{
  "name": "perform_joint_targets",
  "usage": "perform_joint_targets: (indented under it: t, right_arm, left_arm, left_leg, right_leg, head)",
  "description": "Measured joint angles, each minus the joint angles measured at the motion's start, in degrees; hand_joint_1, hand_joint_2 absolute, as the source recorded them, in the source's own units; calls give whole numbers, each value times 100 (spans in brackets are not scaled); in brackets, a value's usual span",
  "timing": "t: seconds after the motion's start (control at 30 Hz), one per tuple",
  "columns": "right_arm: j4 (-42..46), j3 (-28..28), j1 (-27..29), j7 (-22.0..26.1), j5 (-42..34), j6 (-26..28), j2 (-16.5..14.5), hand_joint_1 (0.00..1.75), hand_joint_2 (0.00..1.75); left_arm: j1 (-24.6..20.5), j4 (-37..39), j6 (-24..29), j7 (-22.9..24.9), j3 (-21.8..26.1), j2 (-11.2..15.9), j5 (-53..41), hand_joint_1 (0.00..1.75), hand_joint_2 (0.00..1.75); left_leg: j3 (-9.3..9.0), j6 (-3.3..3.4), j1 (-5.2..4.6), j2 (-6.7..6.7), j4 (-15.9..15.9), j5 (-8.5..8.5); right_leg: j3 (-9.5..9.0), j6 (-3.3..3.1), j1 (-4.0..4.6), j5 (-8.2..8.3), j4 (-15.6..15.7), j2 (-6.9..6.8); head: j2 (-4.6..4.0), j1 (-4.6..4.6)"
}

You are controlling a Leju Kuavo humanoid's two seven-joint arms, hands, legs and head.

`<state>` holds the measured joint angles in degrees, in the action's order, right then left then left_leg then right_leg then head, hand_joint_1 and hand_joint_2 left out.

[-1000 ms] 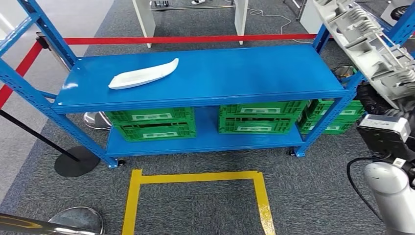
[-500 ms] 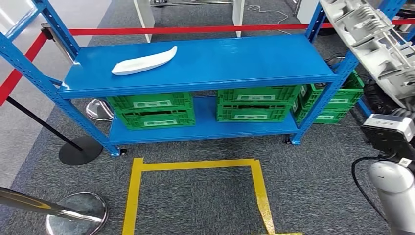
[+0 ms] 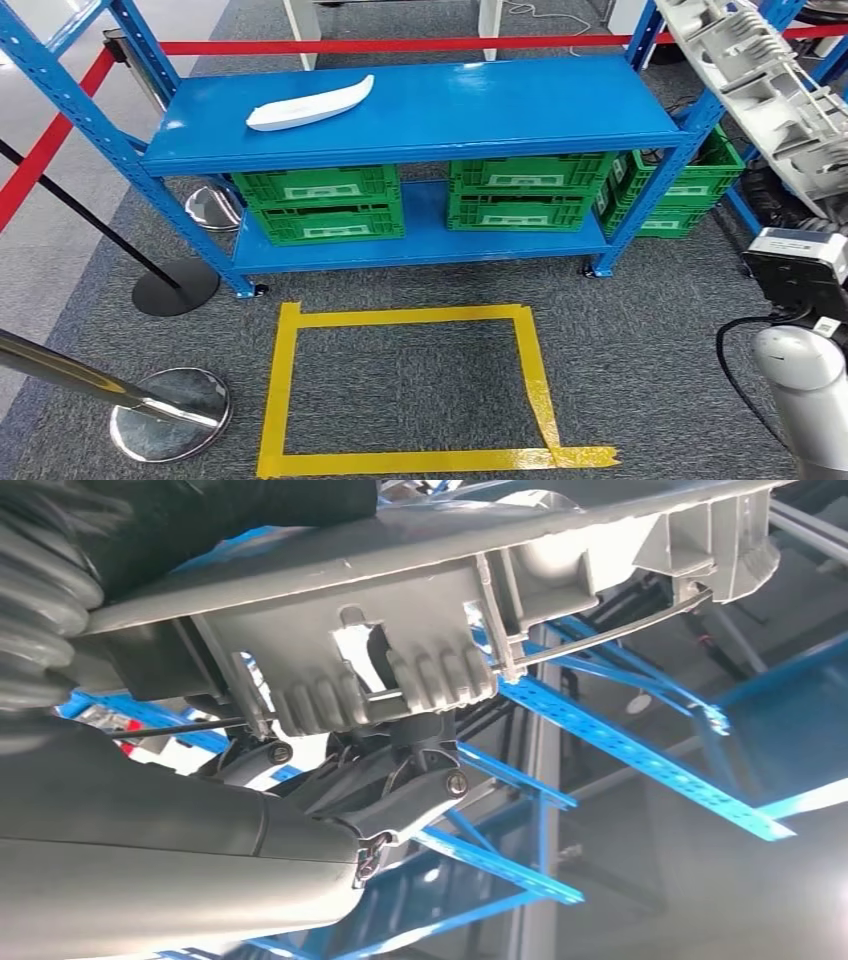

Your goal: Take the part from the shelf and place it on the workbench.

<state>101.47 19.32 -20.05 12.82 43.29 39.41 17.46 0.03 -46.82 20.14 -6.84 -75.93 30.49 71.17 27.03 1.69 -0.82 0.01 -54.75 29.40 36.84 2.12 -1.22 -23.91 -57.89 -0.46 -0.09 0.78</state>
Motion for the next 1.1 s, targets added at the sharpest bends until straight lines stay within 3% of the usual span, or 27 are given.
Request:
perform_joint_targets:
  t: [0.03,0.07,0.13,0.17,0.2,0.23,0.27,0.33,0.4,0.43,0.5,0.57,0.67,0.7,0.73,0.77,0.83,0.9,0.93,1.0,1.03,1.1]
  right_arm:
    - [-4,1,-3,2,-3,0,10,175,175]
    - [-8,2,-7,3,-7,-1,20,175,175]
    - [-14,4,-17,5,-8,-1,34,175,175]
    - [-19,4,-17,6,-10,0,38,175,175]
    - [-25,5,-14,6,-13,-1,41,175,175]
    - [-30,9,-12,8,-15,-1,44,175,175]
    - [-34,14,-12,10,-17,-1,46,175,175]
    - [-35,28,-23,17,-18,0,50,175,175]
    - [-32,38,-32,20,-20,1,57,175,175]
    - [-32,44,-29,20,-21,1,60,175,175]
    - [-33,61,-26,19,-23,1,65,175,175]
    - [-35,79,-44,12,-39,0,65,175,175]
    - [-36,96,-59,-7,-76,-1,64,175,175]
    - [-36,101,-61,-13,-88,-3,64,175,175]
    - [-36,109,-63,-22,-100,-5,64,175,175]
    - [-36,118,-64,-36,-111,-9,64,175,175]
    - [-35,139,-66,-70,-122,-16,64,175,175]
    - [-33,162,-79,-92,-120,-23,64,175,175]
    - [-31,171,-84,-100,-117,-26,64,175,175]
    - [-31,178,-77,-113,-115,-30,66,175,175]
    - [-31,179,-75,-119,-115,-34,72,175,175]
    - [-32,183,-79,-119,-117,-43,85,175,175]
  left_arm:
    - [-4,0,0,0,0,1,0,0,175]
    - [-7,0,-1,0,0,-3,0,0,175]
    - [-11,0,-1,0,0,-14,0,0,175]
    - [-8,0,-1,0,0,-22,0,0,175]
    - [-5,0,1,0,0,-31,1,0,175]
    - [-3,-1,7,0,0,-39,3,0,175]
    - [-1,-3,16,0,0,-45,8,0,175]
    - [12,-21,51,-2,0,-48,28,0,175]
    - [47,-55,96,-12,-1,-33,56,0,175]
    - [64,-73,121,-19,-2,-24,74,0,175]
    - [104,-122,185,-39,-3,0,126,0,175]
    - [146,-191,262,-73,-4,22,196,0,175]
    - [186,-312,388,-131,-4,26,305,0,175]
    - [195,-348,423,-142,-5,26,333,0,175]
    - [200,-384,454,-149,-6,26,357,0,175]
    - [203,-417,480,-155,-7,27,375,0,175]
    - [203,-477,522,-164,-12,50,399,0,175]
    - [209,-530,552,-172,-28,96,416,0,175]
    - [213,-551,561,-174,-39,121,421,0,175]
    - [210,-593,574,-178,-57,153,430,0,175]
    - [202,-613,579,-179,-66,163,440,0,175]
    - [184,-654,584,-187,-87,168,469,0,175]
  left_leg:
    - [53,43,7,13,33,-81]
    - [125,76,20,26,53,-156]
    - [302,116,18,38,4,-267]
    - [402,120,14,40,-36,-314]
    - [503,119,11,42,-81,-358]
    - [606,114,10,43,-129,-398]
    - [701,103,11,43,-177,-434]
    - [865,62,5,40,-281,-496]
    - [971,10,-9,37,-348,-577]
    - [1003,-12,-15,36,-353,-629]
    - [1057,-63,-19,25,-350,-672]
    - [1170,-134,-4,12,-613,-369]
    - [1424,-230,61,10,-1703,365]
    - [1431,-243,75,10,-1946,443]
    - [1349,-244,83,9,-1987,410]
    - [1162,-229,84,0,-1799,286]
    - [601,-134,81,-126,-989,40]
    - [224,-46,67,-273,-339,-5]
    - [176,-25,54,-300,-220,15]
    - [209,-4,35,-226,-129,-83]
    - [238,24,37,-168,-86,-154]
    - [331,79,56,-33,-31,-279]
  right_leg:
    - [61,26,0,-118,-81,8]
    - [148,39,6,-347,-289,17]
    - [352,61,9,-891,-1006,31]
    - [414,73,10,-1045,-1370,31]
    - [415,83,10,-1061,-1600,32]
    - [331,88,10,-961,-1644,31]
    - [150,88,9,-797,-1482,30]
    - [-411,83,10,-629,-730,29]
    - [-804,56,23,-715,-114,35]
    - [-860,36,35,-748,-5,39]
    - [-788,-33,22,-675,25,29]
    - [-681,-130,-12,-561,37,9]
    - [-491,-195,-14,-421,7,-3]
    - [-421,-195,-10,-379,-9,-2]
    - [-355,-191,-6,-341,-27,5]
    - [-298,-182,-2,-308,-44,23]
    - [-213,-155,11,-247,-68,66]
    - [-144,-98,2,-160,-71,107]
    - [-107,-55,-18,-105,-61,132]
    - [-43,33,-54,-33,-32,187]
    - [15,58,-57,-109,-73,181]
    - [184,84,-50,-541,-471,129]
  head:
    - [0,-7]
    - [0,-18]
    - [0,-30]
    - [0,-30]
    - [0,-28]
    - [0,-30]
    - [0,-29]
    - [0,-29]
    - [0,-26]
    - [0,-25]
    - [0,-26]
    - [0,-15]
    - [0,9]
    - [0,9]
    - [0,10]
    - [0,11]
    - [0,6]
    - [0,4]
    - [0,5]
    - [0,14]
    - [0,6]
    - [0,-19]
